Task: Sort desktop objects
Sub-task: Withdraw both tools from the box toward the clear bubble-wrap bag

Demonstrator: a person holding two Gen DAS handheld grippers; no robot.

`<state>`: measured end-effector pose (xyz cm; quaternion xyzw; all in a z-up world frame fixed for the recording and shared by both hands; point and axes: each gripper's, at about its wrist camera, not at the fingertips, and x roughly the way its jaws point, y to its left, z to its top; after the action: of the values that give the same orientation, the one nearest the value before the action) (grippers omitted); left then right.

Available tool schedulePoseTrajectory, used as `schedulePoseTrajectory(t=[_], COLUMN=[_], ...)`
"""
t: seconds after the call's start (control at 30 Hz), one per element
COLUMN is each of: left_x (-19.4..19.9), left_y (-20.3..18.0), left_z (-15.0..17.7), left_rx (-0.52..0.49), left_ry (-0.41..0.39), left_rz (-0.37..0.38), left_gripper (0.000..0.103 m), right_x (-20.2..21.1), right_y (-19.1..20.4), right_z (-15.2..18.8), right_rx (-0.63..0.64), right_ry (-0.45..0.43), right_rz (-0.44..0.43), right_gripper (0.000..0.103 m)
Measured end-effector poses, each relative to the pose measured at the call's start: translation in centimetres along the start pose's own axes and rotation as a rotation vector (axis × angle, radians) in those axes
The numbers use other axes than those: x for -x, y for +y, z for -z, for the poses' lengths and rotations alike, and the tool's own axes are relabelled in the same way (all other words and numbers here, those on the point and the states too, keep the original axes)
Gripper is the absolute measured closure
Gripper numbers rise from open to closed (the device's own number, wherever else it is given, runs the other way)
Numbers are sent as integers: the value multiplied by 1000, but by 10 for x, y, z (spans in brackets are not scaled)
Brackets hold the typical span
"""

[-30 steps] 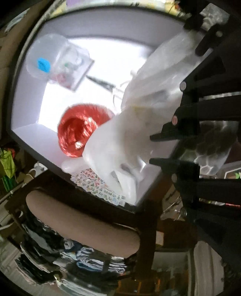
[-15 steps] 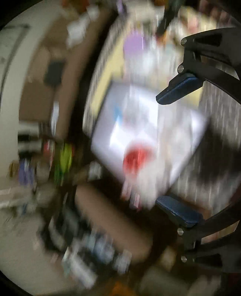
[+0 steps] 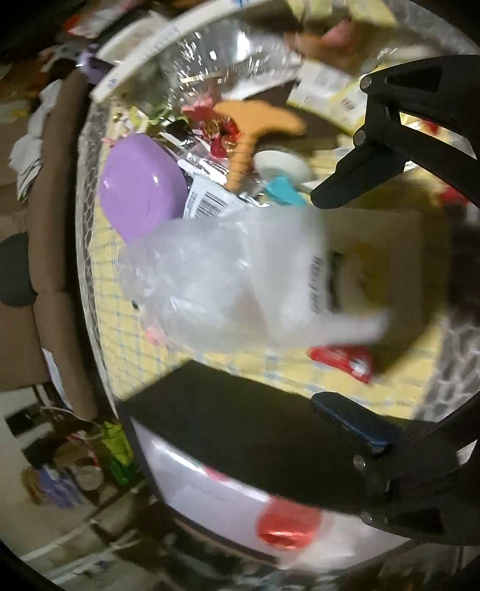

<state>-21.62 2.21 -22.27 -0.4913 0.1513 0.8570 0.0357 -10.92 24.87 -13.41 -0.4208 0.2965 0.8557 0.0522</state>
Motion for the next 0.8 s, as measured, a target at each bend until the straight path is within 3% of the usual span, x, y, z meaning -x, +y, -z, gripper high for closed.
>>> schedulePoseTrajectory(t=[0.1, 0.27, 0.33, 0.4, 0.47, 0.63, 0.7, 0.77, 0.8], left_x=[-14, -24, -25, -28, -28, 18, 35, 34, 26], left_y=[-14, -13, -11, -3, 8, 35, 51, 57, 59], left_z=[-14, -23, -21, -22, -20, -16, -16, -16, -14], left_rx=[-68, -70, -54, 23, 93, 138, 159, 159, 173], left_ry=[-41, -72, -75, -23, 22, -52, -89, -70, -50], left_rz=[-123, -116, -56, 102, 210, 289, 272, 232, 210], left_gripper=[1, 2, 22, 98, 100, 101, 100, 99, 87], right_x=[-12, -27, -28, -31, -32, -31, -31, -30, -30], right_y=[-15, -33, -38, -40, -39, -40, -41, -43, -42], right_z=[0, 0, 2, 2, 2, 4, 4, 5, 5], right_rx=[-2, 2, -7, -10, -6, -15, -24, -32, -32], right_ry=[49, 74, 79, 82, 84, 83, 84, 87, 89], right_rz=[11, -10, -15, -24, -39, -70, -76, -75, -73], right_gripper=[47, 47, 47, 47, 47, 47, 47, 47, 47])
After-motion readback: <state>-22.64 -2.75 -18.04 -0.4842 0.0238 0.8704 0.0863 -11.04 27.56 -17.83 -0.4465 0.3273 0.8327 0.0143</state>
